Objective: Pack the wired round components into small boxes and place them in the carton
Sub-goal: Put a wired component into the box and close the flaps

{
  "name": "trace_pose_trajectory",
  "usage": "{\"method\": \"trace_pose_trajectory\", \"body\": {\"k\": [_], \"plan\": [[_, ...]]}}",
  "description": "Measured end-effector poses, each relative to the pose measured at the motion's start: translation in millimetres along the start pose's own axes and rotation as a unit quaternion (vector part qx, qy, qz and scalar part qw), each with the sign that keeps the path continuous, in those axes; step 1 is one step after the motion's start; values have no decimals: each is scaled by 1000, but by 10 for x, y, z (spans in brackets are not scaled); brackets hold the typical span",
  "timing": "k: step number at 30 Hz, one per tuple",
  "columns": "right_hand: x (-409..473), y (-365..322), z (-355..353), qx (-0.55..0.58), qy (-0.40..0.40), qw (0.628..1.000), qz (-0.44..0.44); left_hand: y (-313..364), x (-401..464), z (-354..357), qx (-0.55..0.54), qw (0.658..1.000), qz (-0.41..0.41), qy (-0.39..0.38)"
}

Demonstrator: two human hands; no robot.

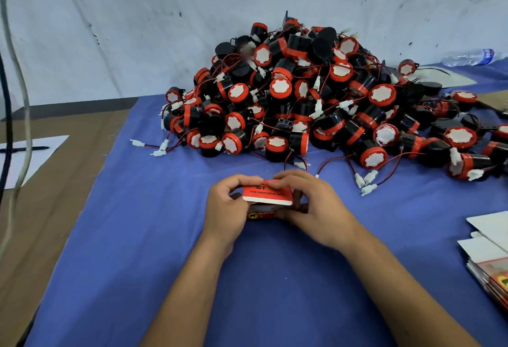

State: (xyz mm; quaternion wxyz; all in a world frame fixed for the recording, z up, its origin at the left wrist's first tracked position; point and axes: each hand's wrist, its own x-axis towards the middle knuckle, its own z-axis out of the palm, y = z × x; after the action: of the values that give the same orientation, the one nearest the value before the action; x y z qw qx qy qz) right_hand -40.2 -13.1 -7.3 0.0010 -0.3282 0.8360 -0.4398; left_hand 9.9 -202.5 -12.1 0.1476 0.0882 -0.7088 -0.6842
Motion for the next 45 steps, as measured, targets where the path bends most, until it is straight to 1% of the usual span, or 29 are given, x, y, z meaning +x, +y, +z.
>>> {"method": "trace_pose_trajectory", "body": {"k": [2, 3, 4, 5, 6, 7, 8, 9, 12, 15, 17, 20, 22, 25, 28, 33, 38, 40, 43, 44, 45], "plan": [[11, -13, 3, -17, 27, 999, 5, 36, 34, -108, -74, 993, -58, -68], [15, -16, 2, -17, 25, 1000, 6, 58, 40, -159, -112, 985, -85, -95], [18, -14, -4, -18, 18, 1000, 4, 63, 40, -197, -121, 982, -94, -108], [17, -13, -16, -19, 10, 1000, -1, 56, 36, -218, -87, 987, -78, -110], [13, -16, -32, -18, 3, 1000, -3, 42, 26, -222, -17, 994, -42, -104], [3, -24, -50, -11, 0, 1000, 0, 30, 8, -212, 55, 993, -2, -101], [-2, -31, -60, 1, 1, 1000, 6, 15, 0, -197, 105, 989, 29, -102], [1, -29, -59, 11, 9, 1000, 10, 11, 5, -190, 124, 986, 47, -106], [27, 3, -12, 6, 38, 999, -14, -32, 46, -216, 138, 981, 70, -119], [58, 29, 8, -13, 45, 998, -41, -49, 57, -215, 168, 975, 91, -117], [62, 54, 7, -28, 44, 997, -54, -43, 47, -217, 170, 974, 91, -121], [26, 58, 18, -91, 17, 993, -66, -4, 36, -257, 165, 972, 75, -151], [8, 50, 38, -113, 14, 991, -77, 15, 29, -275, 180, 969, 83, -149], [8, -13, 45, -38, 59, 995, -69, 23, 29, -262, 183, 969, 91, -139], [11, -83, 75, -26, 91, 994, -46, 25, 28, -229, 186, 967, 104, -138], [16, -109, 190, 18, 32, 999, -3, 32, 17, -209, 179, 968, 120, -129], [18, -129, 230, 46, 39, 998, 14, 1, 24, -209, 160, 972, 119, -126], [17, -149, 256, 11, 51, 999, 13, -7, 23, -196, 145, 975, 114, -124], [0, -176, 282, -119, 37, 992, 19, -14, 21, -185, 142, 976, 118, -115], [-7, -178, 284, -141, 31, 989, 22, -17, 20, -182, 144, 976, 120, -114], [-13, -178, 276, -140, 24, 990, 21, -18, 17, -179, 148, 975, 122, -115]]}}
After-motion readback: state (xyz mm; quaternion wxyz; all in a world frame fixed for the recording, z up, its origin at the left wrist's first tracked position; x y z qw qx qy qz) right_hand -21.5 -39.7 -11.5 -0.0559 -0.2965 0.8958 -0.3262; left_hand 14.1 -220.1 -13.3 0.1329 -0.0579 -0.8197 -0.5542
